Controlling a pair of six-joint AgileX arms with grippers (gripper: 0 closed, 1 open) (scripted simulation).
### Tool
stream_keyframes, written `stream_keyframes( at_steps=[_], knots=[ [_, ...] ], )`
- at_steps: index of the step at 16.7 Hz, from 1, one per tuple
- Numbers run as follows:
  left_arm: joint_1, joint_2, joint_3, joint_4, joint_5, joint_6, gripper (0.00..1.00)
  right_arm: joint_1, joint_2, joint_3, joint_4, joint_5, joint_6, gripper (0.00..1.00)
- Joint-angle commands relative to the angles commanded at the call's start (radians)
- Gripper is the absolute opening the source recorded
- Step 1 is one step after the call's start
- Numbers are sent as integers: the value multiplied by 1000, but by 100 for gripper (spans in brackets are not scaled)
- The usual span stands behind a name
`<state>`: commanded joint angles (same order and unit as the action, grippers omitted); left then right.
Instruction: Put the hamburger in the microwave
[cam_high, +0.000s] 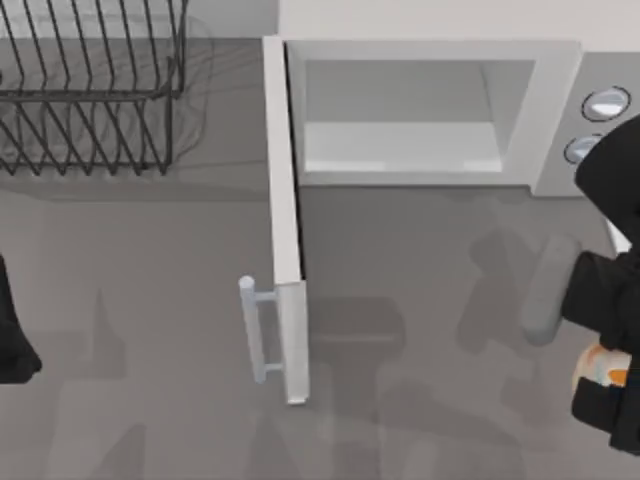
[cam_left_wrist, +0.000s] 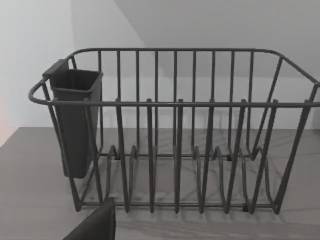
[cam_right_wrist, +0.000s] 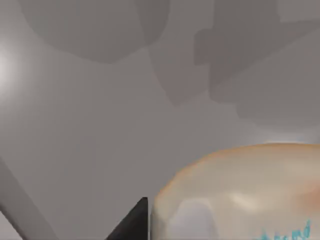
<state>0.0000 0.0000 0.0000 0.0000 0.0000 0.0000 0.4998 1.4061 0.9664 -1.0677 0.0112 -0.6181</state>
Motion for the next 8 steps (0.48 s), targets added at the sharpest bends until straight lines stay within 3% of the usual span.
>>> stream_keyframes(
  at_steps=[4,8],
  knots=[
    [0,0,0,0,0,0,100,33,126,49,225,88,113,0],
    [0,0,0,0,0,0,100,68,316,89,573,211,280,0]
  ],
)
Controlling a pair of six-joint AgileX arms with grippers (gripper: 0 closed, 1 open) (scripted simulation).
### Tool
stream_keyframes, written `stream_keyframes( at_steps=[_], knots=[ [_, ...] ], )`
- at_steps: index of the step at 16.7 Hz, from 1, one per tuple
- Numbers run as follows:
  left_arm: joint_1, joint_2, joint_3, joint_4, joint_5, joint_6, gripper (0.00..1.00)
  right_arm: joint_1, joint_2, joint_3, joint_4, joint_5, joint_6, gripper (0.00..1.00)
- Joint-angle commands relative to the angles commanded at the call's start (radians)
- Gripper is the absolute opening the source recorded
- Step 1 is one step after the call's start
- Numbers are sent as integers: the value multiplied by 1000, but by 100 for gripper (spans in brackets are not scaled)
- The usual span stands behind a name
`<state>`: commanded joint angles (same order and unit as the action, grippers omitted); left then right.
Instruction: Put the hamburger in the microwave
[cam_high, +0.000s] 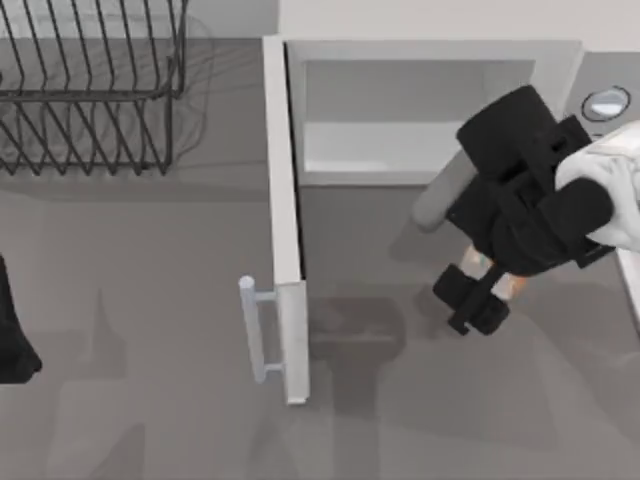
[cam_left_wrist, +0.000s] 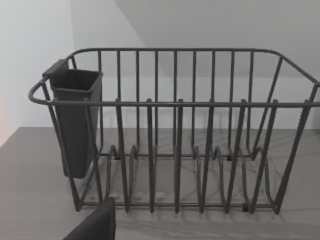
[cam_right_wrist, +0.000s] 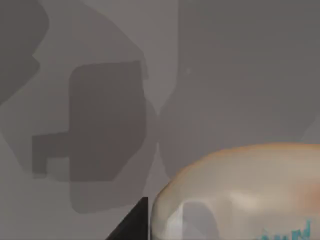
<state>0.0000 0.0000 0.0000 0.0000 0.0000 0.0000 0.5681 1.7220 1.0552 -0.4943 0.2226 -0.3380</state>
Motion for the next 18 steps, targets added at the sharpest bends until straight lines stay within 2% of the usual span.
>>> stream_keyframes(
  at_steps=[7,10,14,18],
  knots=[
    [0,0,0,0,0,0,100,50,314,49,691,235,335,0],
    [0,0,0,0,0,0,100,63,412,66,930,320,470,0],
    [0,0,0,0,0,0,100,72,488,88,1104,392,593,0],
    [0,0,0,0,0,0,100,73,498,92,1128,402,612,0]
  ],
)
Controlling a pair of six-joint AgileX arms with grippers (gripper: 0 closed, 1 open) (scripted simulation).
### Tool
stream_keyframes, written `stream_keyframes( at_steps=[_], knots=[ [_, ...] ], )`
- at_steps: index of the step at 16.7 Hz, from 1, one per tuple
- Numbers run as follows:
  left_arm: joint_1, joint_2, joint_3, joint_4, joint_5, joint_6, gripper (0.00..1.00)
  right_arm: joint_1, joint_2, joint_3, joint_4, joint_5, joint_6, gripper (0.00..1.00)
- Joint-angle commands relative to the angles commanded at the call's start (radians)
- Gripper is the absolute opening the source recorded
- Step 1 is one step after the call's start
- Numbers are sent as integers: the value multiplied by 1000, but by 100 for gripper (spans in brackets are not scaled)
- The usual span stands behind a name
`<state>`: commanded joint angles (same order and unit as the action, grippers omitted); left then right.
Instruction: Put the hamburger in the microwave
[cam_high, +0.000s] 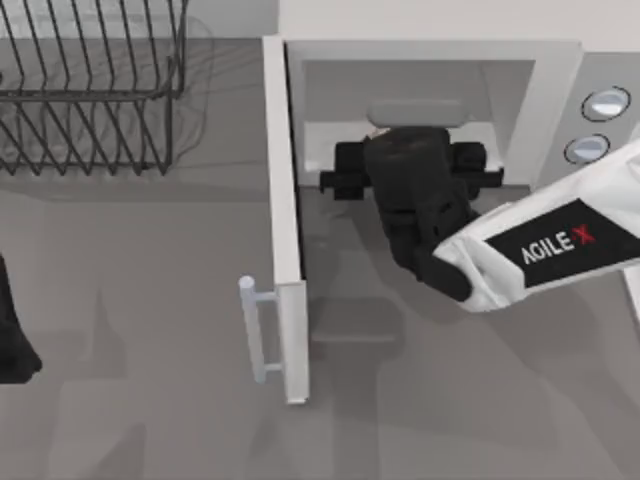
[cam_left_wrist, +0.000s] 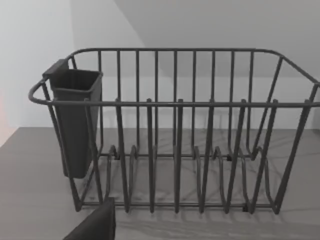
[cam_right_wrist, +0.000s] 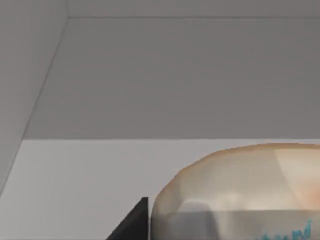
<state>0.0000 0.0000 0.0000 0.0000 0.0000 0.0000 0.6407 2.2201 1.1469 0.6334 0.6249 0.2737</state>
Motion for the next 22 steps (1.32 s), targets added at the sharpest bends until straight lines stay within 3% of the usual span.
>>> stream_keyframes(
  at_steps=[7,15,22],
  knots=[
    [0,0,0,0,0,0,100,-5,28,85,-42,-36,-15,0],
    [0,0,0,0,0,0,100,-74,231,456,-239,-121,-101,0],
    [0,0,0,0,0,0,100,-161,406,747,-280,-151,-95,0]
  ],
)
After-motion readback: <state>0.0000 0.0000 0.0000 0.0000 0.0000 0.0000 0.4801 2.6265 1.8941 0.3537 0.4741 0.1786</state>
